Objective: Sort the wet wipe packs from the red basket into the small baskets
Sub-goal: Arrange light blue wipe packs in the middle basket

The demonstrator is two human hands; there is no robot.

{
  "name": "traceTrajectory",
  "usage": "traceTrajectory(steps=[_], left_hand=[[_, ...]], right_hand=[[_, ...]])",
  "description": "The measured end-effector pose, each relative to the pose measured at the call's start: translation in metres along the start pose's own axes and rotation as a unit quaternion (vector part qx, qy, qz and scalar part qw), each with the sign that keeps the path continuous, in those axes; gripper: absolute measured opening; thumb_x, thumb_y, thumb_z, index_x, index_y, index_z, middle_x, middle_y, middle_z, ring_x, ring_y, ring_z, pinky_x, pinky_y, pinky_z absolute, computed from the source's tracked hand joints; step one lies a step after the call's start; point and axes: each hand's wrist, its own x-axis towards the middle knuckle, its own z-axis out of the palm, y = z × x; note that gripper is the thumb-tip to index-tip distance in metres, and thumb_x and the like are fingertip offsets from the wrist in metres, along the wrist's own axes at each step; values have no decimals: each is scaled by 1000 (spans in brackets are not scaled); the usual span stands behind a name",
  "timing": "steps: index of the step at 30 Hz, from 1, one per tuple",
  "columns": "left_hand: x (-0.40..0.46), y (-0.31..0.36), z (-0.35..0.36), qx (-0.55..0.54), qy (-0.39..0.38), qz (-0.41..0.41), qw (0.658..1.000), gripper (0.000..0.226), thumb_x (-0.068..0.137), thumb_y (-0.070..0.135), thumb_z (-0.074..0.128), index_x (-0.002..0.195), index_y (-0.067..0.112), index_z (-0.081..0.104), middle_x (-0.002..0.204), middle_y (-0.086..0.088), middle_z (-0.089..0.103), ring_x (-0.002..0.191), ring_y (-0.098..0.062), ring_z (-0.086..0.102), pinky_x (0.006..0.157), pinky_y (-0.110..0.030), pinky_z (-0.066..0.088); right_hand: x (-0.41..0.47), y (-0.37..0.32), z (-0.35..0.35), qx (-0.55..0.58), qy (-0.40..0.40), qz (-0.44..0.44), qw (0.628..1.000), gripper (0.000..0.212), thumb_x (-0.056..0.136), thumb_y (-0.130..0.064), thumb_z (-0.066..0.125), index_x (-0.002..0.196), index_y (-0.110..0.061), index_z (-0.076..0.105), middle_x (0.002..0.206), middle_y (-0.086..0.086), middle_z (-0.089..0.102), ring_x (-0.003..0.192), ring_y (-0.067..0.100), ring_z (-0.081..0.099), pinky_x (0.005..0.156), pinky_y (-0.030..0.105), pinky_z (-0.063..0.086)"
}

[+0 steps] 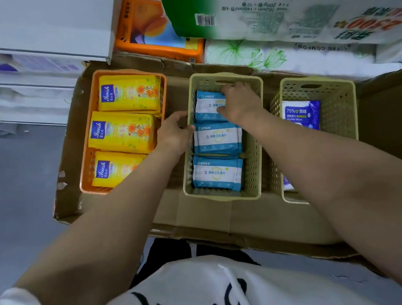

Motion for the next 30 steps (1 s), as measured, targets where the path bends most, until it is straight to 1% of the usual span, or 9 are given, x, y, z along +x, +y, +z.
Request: traceTrajectory(steps=[3,6,9,14,16,18,21,26,30], left_hand=[[-7,6,-9,-21,-17,-20,999,48,94,23,62,140,20,48,134,-7,56,121,-27,56,99,-45,51],[-18,12,-26,3,-33,-7,999,52,92,31,64,140,14,48,132,-10,58,120,-28,55,100,-45,50],[-33,18,-59,14,-33,46,998,51,92,33,64,137,13,51,132,-8,58,119,-26,55,101,-41,48],[-72,13,-150,25,-34,156,987,35,92,35,64,123,18,61,111,-2,65,97,-21,62,81,-35,52],[-88,-4,-197,49,-23,202,978,33,92,33,65,121,19,63,107,2,66,98,-21,64,83,-36,52],[-103,-28,-246,95,12,245,965,33,91,31,65,121,18,63,112,1,67,103,-18,63,92,-37,50],[-122,-73,-324,176,67,293,937,35,91,30,64,124,17,61,119,-3,65,108,-20,61,94,-35,46],[-136,-147,-448,254,156,296,908,39,95,34,57,132,21,55,129,-3,57,120,-24,52,96,-41,44],[-128,-182,-524,271,204,286,896,37,96,33,56,131,21,56,129,-3,57,120,-25,50,94,-40,45]], right_hand=[[-9,-2,-24,-11,-16,-14,1000,42,93,-36,59,127,-11,61,126,13,59,117,31,54,92,37,49],[-27,-10,-51,-11,-15,-18,1000,40,93,-35,59,123,-10,63,122,11,63,110,30,59,88,38,52],[-53,-26,-79,-24,23,-15,999,40,93,-37,59,127,-16,60,123,8,61,111,29,57,81,34,48],[-120,-82,-115,-22,134,-45,990,37,92,-34,61,127,-22,61,123,10,59,114,31,55,85,39,48],[-149,-116,-119,2,169,-57,984,37,93,-33,61,128,-22,60,124,10,60,116,30,54,88,41,47],[-178,-156,-115,18,202,-60,977,37,94,-33,61,129,-22,59,125,10,61,117,30,54,92,41,46],[-215,-223,-96,40,241,-74,967,38,94,-33,62,130,-21,60,126,8,61,119,28,54,94,40,44],[-230,-340,-63,60,261,-124,955,37,94,-31,63,129,-20,61,131,2,61,124,22,52,101,36,41],[-207,-437,-55,74,265,-169,947,33,92,-29,64,124,-20,63,123,1,64,118,21,55,95,26,38]])
